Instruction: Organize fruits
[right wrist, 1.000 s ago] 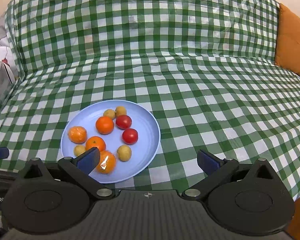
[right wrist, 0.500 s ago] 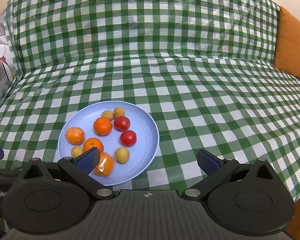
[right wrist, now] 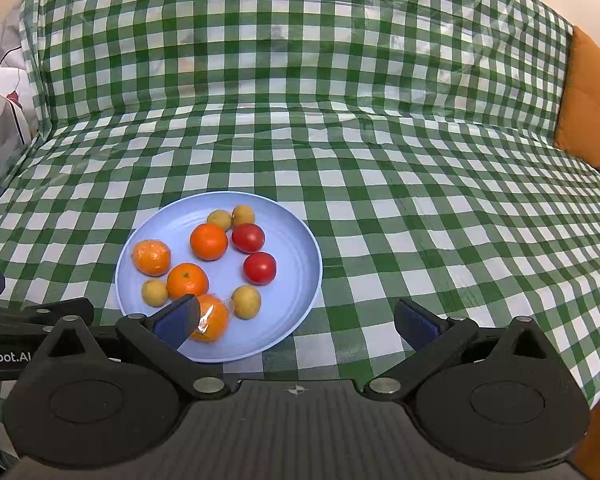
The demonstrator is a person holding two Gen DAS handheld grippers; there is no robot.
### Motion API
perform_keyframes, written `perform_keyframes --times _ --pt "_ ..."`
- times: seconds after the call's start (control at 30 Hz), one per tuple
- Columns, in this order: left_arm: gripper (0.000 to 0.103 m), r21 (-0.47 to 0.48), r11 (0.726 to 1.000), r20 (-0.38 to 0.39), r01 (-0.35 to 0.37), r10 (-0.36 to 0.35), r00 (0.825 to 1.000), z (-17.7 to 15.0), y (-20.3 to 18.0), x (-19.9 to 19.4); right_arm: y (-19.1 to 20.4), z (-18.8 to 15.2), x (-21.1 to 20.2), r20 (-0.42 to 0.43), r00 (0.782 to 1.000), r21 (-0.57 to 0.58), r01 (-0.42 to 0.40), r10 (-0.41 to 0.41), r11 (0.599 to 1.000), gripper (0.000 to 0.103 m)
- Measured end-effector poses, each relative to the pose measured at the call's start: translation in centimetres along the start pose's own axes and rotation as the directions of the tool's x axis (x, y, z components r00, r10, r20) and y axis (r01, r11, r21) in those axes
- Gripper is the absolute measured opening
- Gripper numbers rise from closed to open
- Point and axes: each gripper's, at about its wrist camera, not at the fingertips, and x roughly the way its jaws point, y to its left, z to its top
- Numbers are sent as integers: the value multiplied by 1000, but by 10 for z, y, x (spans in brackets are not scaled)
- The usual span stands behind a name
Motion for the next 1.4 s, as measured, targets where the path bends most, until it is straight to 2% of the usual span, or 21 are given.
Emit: perform_keyframes --times 1.4 --pt "103 12 1000 17 8 -8 1000 0 -6 -1 -4 0 1 -1 1000 -1 6 -6 1000 102"
